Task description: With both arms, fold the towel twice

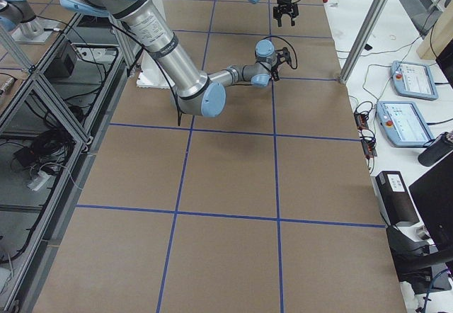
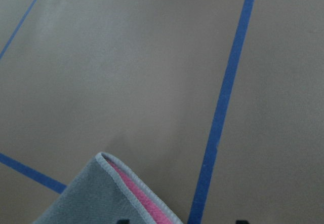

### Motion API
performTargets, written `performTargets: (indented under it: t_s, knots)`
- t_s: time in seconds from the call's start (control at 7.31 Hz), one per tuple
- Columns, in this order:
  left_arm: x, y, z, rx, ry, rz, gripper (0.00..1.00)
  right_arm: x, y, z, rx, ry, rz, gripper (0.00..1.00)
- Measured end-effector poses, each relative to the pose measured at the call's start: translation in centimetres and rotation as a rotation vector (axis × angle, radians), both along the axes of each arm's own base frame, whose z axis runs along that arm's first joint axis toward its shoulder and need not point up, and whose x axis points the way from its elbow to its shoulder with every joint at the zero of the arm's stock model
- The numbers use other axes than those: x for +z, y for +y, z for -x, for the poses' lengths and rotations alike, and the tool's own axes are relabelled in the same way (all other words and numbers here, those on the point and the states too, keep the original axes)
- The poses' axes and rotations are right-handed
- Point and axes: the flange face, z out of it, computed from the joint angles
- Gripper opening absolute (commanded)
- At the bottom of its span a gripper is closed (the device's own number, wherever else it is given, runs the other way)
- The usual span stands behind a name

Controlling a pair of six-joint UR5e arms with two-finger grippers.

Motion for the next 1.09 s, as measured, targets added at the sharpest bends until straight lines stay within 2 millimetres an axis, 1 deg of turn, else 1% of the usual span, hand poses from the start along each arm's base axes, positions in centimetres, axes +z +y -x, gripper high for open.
performTargets:
  t_s: [0.27, 0.41, 0.55, 0.68, 0.82, 1.09]
  knots:
    - [0.07, 0.01, 0.01, 0.000, 0.000, -0.001, 1.00, 0.10, 0.70, 0.75, -0.010, 0.003, 0.000, 0.61]
    - [0.08, 0.01, 0.02, 0.001, 0.000, -0.001, 1.00, 0.20, 0.89, 0.97, -0.013, 0.006, 0.002, 0.50]
    - [0.09, 0.00, 0.04, 0.000, 0.000, -0.001, 1.00, 0.30, 0.98, 1.11, -0.015, 0.008, 0.004, 0.35]
    - [0.10, -0.01, 0.05, 0.000, 0.000, -0.001, 1.00, 0.33, 1.00, 1.15, -0.015, 0.009, 0.004, 0.25]
    - [0.10, -0.01, 0.05, 0.000, 0.000, -0.001, 1.00, 0.36, 1.03, 1.18, -0.016, 0.009, 0.004, 0.23]
    - [0.12, -0.02, 0.05, 0.000, -0.001, -0.001, 1.00, 0.30, 1.00, 1.03, -0.014, 0.007, 0.003, 0.23]
